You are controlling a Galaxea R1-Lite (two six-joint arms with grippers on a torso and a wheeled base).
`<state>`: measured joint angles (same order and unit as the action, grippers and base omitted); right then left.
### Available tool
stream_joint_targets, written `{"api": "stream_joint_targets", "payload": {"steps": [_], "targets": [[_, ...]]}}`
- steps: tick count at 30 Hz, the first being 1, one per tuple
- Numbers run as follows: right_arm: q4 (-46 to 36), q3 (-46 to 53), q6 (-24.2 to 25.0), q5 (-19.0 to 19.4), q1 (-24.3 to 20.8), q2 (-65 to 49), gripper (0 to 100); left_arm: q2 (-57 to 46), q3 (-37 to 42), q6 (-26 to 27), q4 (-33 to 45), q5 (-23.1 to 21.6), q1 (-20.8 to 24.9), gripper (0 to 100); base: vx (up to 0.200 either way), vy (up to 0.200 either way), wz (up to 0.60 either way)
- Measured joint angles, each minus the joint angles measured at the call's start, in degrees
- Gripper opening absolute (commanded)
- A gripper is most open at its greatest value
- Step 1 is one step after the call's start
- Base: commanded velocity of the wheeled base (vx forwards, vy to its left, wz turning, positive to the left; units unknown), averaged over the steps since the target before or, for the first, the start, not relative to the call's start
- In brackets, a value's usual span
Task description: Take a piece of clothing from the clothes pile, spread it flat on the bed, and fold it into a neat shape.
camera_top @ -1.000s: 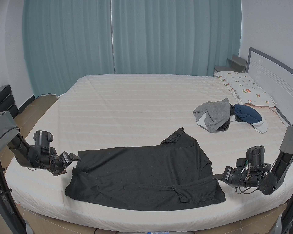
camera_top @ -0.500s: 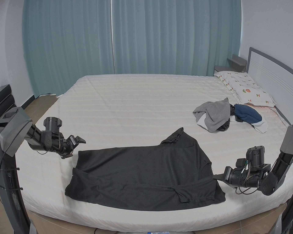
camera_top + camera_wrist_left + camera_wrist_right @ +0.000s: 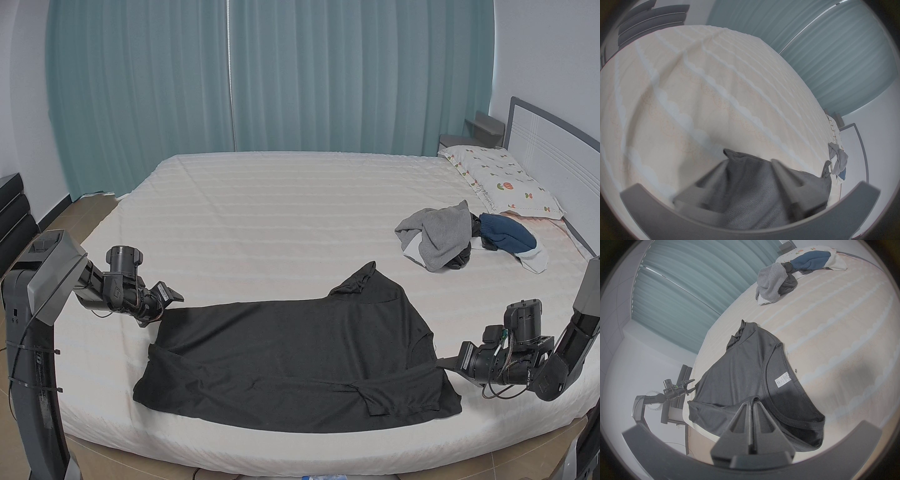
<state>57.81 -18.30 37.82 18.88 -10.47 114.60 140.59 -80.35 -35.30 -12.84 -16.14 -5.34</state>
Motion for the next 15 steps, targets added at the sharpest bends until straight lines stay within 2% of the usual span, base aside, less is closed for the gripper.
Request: {"api": "stream_joint_targets", "payload": {"steps": [8,15], "targets": [[0.0,0.1,0.0,0.0,0.2,0.2,0,1.0,-1.5,-0.1,-0.2,0.7,-0.4,0,0.000,0.000,0.00],[0.0,0.0,0.0,0.0,0.3,0.2,0,2.4,-6.6,-2.4,-0.1,2.5,-1.0,0,0.000,0.000,0.00]]}}
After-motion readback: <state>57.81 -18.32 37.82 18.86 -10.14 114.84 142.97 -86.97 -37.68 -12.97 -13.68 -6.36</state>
